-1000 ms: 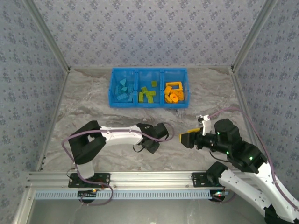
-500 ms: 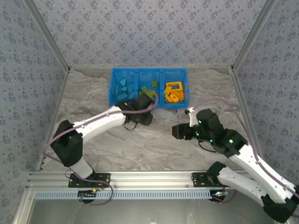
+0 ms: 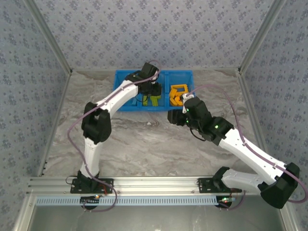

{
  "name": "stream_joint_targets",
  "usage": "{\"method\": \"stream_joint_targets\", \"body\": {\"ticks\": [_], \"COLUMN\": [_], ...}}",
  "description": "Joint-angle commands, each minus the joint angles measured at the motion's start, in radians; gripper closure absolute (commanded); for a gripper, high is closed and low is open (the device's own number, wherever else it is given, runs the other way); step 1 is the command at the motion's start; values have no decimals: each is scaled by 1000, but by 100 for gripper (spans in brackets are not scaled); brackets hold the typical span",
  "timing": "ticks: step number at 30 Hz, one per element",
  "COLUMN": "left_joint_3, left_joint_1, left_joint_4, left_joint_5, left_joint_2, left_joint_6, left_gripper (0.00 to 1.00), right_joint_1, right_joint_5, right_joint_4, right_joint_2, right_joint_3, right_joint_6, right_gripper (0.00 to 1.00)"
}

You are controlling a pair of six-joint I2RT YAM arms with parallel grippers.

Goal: Sort the legos into containers by color

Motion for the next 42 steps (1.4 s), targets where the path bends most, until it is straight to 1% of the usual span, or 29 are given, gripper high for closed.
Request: {"method": "stream_joint_targets", "body": {"ticks": [1, 7, 16, 18, 19, 22, 25, 27, 28, 31, 33, 35, 39, 42], "left_joint_3": [90, 89, 102, 104, 102, 97, 87, 87, 84, 48, 7, -44, -218, -407], "left_joint_1": [5, 15, 18, 19, 21, 21, 22, 20, 20, 16, 10, 1, -31, -54], "left_joint_4": [-90, -51, -19, -23, -23, -27, -23, -25, -27, -10, -2, 45, 97, 142], "left_joint_5": [24, 80, 129, 128, 127, 117, 110, 108, 106, 77, 53, 30, -25, -67], "left_joint_2": [58, 117, 183, 187, 185, 169, 144, 128, 117, 55, -8, -85, -274, -455], "left_joint_6": [-52, -100, -140, -147, -149, -151, -148, -147, -147, -150, -157, -164, -186, -191], "left_gripper": [75, 74, 71, 68, 63, 55, 52, 53, 55, 60, 62, 62, 64, 65], "right_joint_1": [-2, -5, -10, -11, -13, -18, -20, -21, -21, -25, -27, -32, -45, -51], "right_joint_5": [34, 27, 10, 8, 8, 4, -4, -4, -3, 2, 7, 16, 39, 53], "right_joint_4": [2, 3, 1, -1, -2, -5, 0, 0, 1, -8, -8, -9, -15, -17], "right_joint_2": [-23, -41, -39, -40, -41, -40, -37, -37, -38, -51, -70, -92, -140, -182], "right_joint_3": [15, -4, -9, -10, -9, -14, -16, -17, -16, -10, -8, -8, -13, -29], "right_joint_6": [19, 31, 31, 31, 29, 27, 27, 28, 27, 16, 6, -7, -36, -70], "right_gripper": [41, 41, 41, 41, 41, 41, 41, 41, 41, 41, 41, 41, 41, 41]}}
